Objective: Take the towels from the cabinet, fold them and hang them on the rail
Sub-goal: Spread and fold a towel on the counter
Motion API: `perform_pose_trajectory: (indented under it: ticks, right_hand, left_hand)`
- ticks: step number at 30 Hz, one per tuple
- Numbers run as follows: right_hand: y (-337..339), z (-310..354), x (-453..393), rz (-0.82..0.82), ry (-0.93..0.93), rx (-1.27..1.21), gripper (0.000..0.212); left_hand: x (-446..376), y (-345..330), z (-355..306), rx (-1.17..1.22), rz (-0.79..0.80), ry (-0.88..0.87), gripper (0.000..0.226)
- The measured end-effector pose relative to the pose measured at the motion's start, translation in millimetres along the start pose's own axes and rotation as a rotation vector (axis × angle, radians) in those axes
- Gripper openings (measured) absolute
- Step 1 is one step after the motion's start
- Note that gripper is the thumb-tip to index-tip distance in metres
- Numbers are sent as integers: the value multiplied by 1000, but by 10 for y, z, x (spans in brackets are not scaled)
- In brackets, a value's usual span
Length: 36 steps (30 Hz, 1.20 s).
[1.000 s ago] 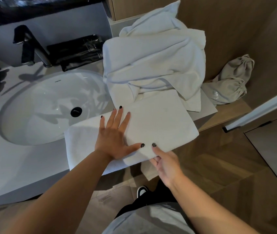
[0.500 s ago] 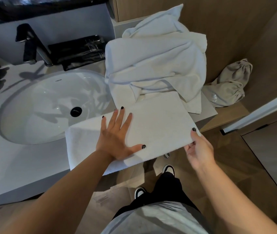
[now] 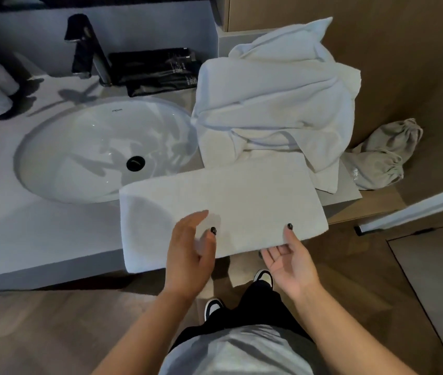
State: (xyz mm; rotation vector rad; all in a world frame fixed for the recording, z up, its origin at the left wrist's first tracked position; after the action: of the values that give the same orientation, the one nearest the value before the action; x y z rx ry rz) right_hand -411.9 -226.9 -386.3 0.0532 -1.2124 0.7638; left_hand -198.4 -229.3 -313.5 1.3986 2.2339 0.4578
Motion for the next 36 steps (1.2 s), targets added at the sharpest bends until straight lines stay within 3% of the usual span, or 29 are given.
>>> perform_pose_trajectory:
  ticks: [5, 8, 10, 12, 15, 24, 32, 36]
  right_hand:
    - [-168, -565, 110, 61, -101, 134, 54]
    - [-227, -640, 119, 75, -76, 178, 49]
    - [-251, -658, 136, 90, -66, 199, 46]
    - [-278, -681, 173, 104, -67, 217, 42]
    - [-297, -707, 214, 95, -58, 218, 40]
    - [-188, -260, 105, -60, 7, 65, 32]
    - [-17, 210, -6, -138, 120, 1, 27]
    - [57, 462, 28, -191, 199, 29, 16]
  left_hand:
    - [644, 34, 365, 256, 29, 730, 4]
    - [775, -157, 575, 499, 7, 1150, 28]
    - [759, -280, 548, 783, -22, 1298, 47]
    - [677, -329, 493, 1013, -68, 1326, 63]
    - [592, -335, 469, 1120, -167, 1306, 54]
    - [616, 35, 766, 1078, -486, 1316, 30]
    - [526, 320, 866, 1115, -506, 1253, 26]
    - [521, 515, 908, 973, -526, 1236, 14]
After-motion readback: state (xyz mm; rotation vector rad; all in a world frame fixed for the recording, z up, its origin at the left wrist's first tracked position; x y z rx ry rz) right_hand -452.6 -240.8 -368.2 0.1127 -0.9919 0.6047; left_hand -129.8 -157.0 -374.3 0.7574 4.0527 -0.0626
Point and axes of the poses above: each hand's wrist, its own x-axis away from the middle knuckle, its own y-axis out of the back of the hand, z = x × y, the point moved 7 cm from there along -x, towards the middle knuckle, and after that the axes turned 14 degrees about -z, right-handed, at the moved point
